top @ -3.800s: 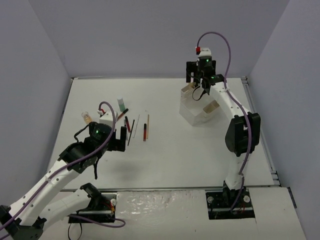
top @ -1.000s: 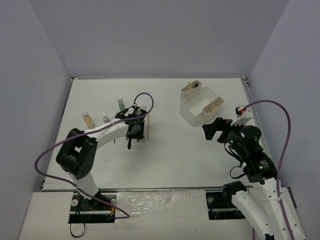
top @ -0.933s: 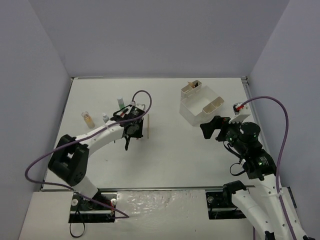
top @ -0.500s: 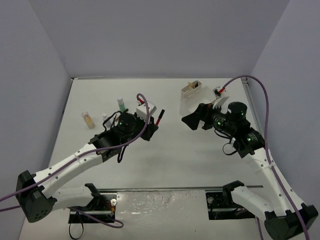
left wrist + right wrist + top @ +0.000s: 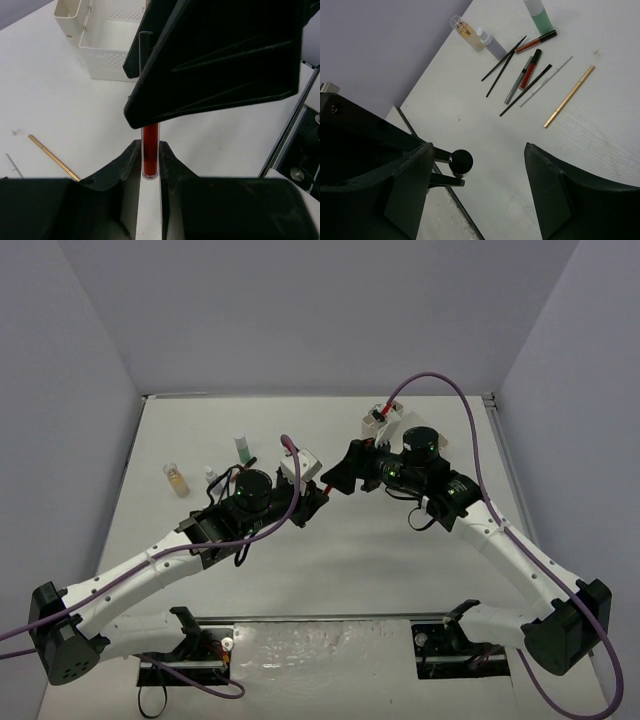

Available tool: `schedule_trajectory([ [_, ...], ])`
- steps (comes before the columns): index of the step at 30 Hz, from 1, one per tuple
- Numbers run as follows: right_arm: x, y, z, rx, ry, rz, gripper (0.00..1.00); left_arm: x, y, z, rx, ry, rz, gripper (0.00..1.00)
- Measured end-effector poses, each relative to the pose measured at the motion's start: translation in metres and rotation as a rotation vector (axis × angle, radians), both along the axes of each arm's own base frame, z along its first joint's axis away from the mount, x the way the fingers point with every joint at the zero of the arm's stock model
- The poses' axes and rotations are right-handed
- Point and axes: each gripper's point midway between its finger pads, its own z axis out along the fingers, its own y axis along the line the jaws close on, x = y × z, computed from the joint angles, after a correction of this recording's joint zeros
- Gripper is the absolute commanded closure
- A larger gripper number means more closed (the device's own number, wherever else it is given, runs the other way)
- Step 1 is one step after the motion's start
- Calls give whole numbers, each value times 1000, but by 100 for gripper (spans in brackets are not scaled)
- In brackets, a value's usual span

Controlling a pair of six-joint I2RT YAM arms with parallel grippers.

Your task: Organize the makeup

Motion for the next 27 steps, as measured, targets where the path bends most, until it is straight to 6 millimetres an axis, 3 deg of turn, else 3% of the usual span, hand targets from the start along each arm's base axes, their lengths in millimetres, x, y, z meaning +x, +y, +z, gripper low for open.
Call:
schedule_trajectory([
  [4,0,8,-7,-18,7,3,57,2,0,2,-6,-9,12,100],
  [7,1,10,-10,-25,7,-2,93,5,0,2,-6,-12,22,100],
  [9,0,12,-8,-22,3,3,99,7,-1,-1,0,-7,26,100],
  [11,-1,13,-7,-23,-1,6,100,10,-4,-5,6,-4,29,99],
  [12,0,13,-9,-27,1,2,100,10,-4,-6,7,-2,31,93],
  [15,3,13,-13,-39,1,-4,100,13,-4,-10,13,7,44,65],
  [17,5,12,-15,-48,1,-11,100,15,-4,-13,17,15,58,40],
  [21,28,5,-17,-107,-56,-89,100,20,7,-24,48,63,130,9],
  [22,37,2,-17,-128,-75,-120,100,22,12,-27,60,76,157,4],
  [27,89,-22,-11,-259,-190,-300,100,39,60,-38,137,154,357,3],
])
